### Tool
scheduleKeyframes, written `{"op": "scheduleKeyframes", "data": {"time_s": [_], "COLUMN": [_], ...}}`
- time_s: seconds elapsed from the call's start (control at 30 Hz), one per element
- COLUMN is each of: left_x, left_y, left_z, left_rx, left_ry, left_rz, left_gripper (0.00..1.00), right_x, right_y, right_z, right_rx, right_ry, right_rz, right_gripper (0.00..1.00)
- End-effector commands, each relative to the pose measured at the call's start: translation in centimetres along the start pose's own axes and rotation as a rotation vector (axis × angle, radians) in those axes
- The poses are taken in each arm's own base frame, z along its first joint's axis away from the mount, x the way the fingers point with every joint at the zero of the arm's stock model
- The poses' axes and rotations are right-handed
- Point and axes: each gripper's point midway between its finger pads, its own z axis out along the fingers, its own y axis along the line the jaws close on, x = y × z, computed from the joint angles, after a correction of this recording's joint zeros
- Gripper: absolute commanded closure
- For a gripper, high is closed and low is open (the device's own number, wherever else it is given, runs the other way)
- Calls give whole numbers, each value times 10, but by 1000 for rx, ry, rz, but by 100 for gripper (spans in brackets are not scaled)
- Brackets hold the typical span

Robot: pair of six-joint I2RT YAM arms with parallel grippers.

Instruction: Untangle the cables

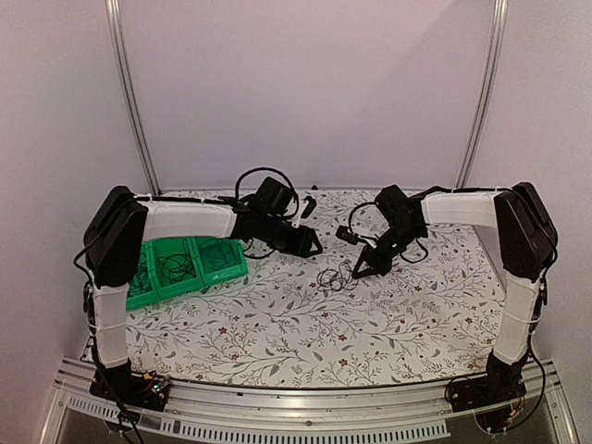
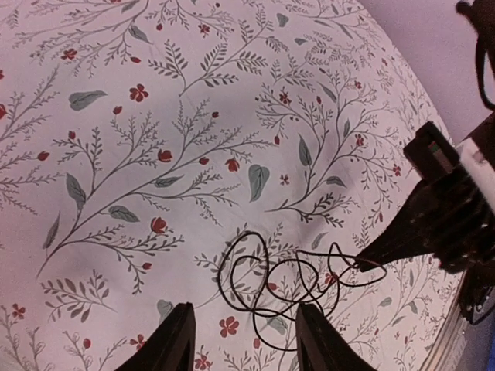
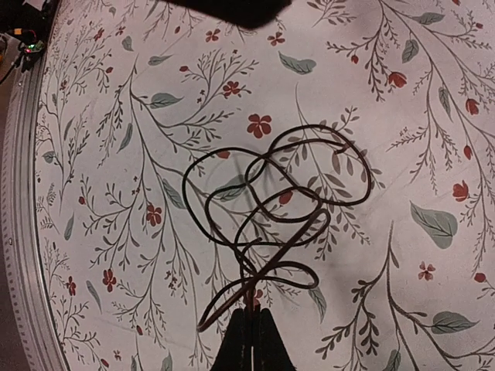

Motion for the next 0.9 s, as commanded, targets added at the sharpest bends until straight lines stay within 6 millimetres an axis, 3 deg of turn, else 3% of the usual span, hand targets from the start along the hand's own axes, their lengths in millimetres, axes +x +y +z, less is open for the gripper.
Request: {"op": "scheduleKeyframes", "data": {"time_s": [0.0, 0.27, 0.37, 0.57, 0.87], "left_x": [5, 21, 24, 32, 40], "left_y": [-32, -25, -20, -15, -3], "left_z": [32, 73, 81, 81, 84], "left_rx": [132, 136, 128, 122, 102], "left_ry": [9, 67, 81, 99, 117], "left_rz": [57, 78, 76, 55, 40], "left_gripper": [53, 59, 67, 76, 72], "right_x": [-13, -8, -9, -11, -15], "right_y": [15, 14, 13, 12, 9], "right_z": [-24, -19, -19, -19, -17], "right_rx": [8, 3, 4, 2, -2], "right_ry": [-42, -29, -28, -29, -33], "right_rz": [-38, -20, -19, -20, -15], "right_gripper": [100, 100, 100, 100, 100]}}
